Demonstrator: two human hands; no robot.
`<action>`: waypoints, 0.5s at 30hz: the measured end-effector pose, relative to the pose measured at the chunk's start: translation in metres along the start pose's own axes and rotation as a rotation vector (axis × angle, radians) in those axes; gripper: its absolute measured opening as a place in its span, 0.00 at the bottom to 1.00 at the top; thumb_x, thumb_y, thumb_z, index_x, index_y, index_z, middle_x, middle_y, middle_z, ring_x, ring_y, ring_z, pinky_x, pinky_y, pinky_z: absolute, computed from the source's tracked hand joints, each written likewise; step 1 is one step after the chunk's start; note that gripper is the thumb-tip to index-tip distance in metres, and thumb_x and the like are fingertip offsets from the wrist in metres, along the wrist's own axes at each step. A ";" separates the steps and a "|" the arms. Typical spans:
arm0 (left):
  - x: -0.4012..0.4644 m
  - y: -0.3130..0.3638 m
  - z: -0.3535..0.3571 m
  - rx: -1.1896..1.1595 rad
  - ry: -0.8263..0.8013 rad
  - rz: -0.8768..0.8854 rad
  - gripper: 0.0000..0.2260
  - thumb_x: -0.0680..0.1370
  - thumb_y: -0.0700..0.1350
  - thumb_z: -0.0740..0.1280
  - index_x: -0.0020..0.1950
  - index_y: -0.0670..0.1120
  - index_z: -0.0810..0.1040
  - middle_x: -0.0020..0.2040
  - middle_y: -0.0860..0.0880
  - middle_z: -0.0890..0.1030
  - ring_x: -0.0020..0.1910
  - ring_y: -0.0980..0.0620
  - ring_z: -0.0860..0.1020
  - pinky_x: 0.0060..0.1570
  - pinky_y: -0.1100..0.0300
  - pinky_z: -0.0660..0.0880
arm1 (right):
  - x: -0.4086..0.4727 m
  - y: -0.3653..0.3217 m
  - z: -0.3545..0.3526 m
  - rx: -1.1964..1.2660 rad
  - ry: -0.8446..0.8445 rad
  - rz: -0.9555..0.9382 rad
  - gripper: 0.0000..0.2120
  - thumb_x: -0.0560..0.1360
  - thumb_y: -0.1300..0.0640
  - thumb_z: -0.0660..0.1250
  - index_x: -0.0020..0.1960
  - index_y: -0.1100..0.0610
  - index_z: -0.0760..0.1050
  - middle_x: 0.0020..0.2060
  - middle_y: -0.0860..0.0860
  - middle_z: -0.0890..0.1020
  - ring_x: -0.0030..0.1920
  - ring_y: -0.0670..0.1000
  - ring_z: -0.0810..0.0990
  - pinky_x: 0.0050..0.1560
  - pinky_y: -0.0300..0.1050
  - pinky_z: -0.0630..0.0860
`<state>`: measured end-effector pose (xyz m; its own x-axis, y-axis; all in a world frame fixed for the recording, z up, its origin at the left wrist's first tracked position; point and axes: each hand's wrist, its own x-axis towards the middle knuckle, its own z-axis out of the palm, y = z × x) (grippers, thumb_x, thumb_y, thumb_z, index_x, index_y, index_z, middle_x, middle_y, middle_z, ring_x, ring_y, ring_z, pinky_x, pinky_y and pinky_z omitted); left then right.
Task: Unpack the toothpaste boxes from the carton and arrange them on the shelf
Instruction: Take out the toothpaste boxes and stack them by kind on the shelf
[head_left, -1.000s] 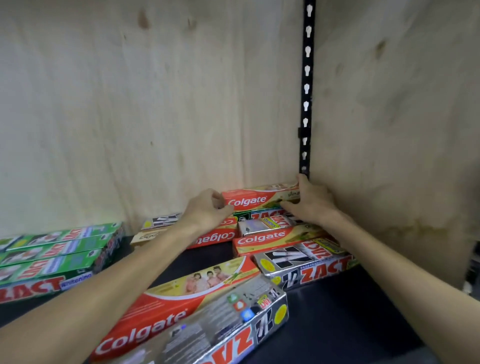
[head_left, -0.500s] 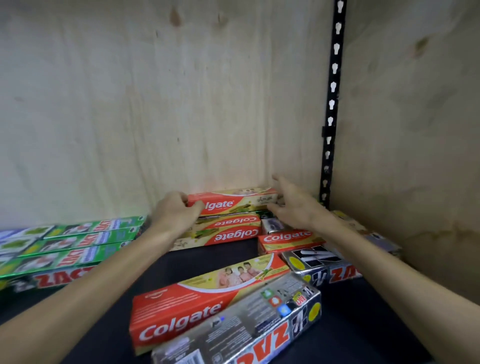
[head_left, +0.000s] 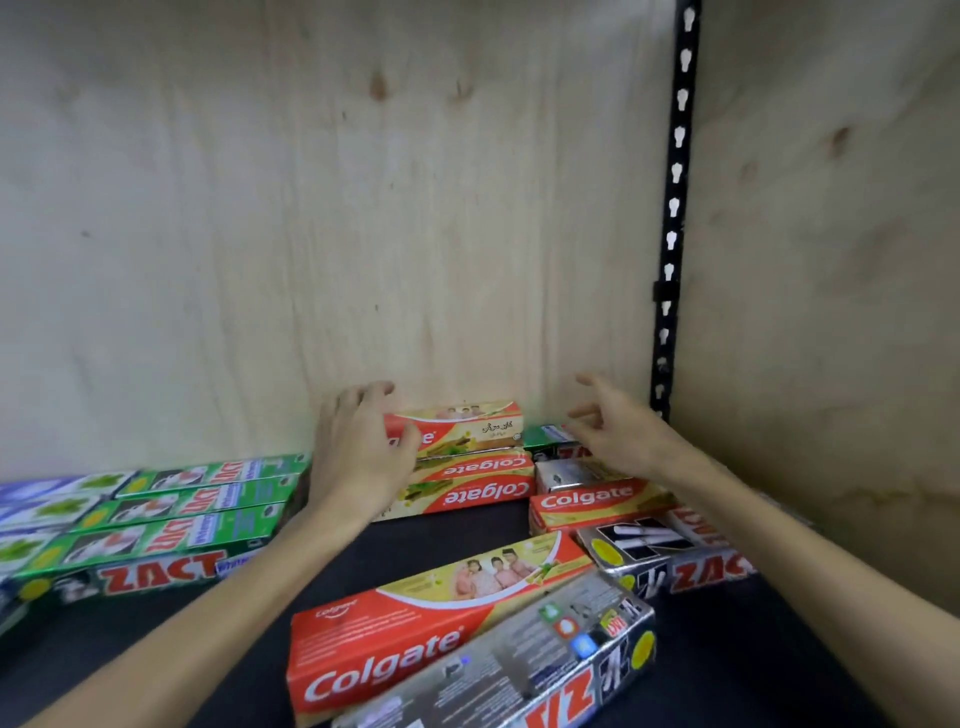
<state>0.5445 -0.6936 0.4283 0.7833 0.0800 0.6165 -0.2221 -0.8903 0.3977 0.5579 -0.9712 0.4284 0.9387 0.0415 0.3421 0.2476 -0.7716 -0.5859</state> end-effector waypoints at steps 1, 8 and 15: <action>-0.002 0.010 0.003 -0.026 -0.038 0.113 0.21 0.80 0.49 0.66 0.72 0.47 0.74 0.68 0.48 0.76 0.69 0.48 0.69 0.69 0.53 0.66 | 0.000 0.006 -0.004 -0.060 0.042 0.019 0.32 0.80 0.53 0.68 0.78 0.51 0.57 0.65 0.53 0.78 0.63 0.53 0.76 0.65 0.50 0.74; 0.016 0.087 0.049 -0.093 -0.292 0.435 0.18 0.80 0.51 0.68 0.70 0.51 0.76 0.64 0.52 0.81 0.64 0.52 0.76 0.66 0.53 0.72 | -0.003 0.042 -0.024 -0.234 0.106 0.210 0.36 0.74 0.39 0.72 0.76 0.49 0.63 0.69 0.54 0.74 0.69 0.58 0.72 0.68 0.56 0.71; 0.045 0.101 0.096 0.233 -0.389 0.478 0.27 0.74 0.57 0.74 0.70 0.49 0.76 0.64 0.49 0.81 0.62 0.47 0.78 0.64 0.50 0.72 | 0.011 0.053 -0.022 -0.296 0.095 0.237 0.37 0.73 0.38 0.71 0.76 0.53 0.64 0.68 0.55 0.76 0.67 0.58 0.75 0.67 0.56 0.72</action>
<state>0.6128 -0.8232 0.4314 0.7919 -0.4774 0.3808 -0.5004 -0.8647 -0.0433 0.5760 -1.0251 0.4174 0.9318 -0.2081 0.2973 -0.0664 -0.9032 -0.4241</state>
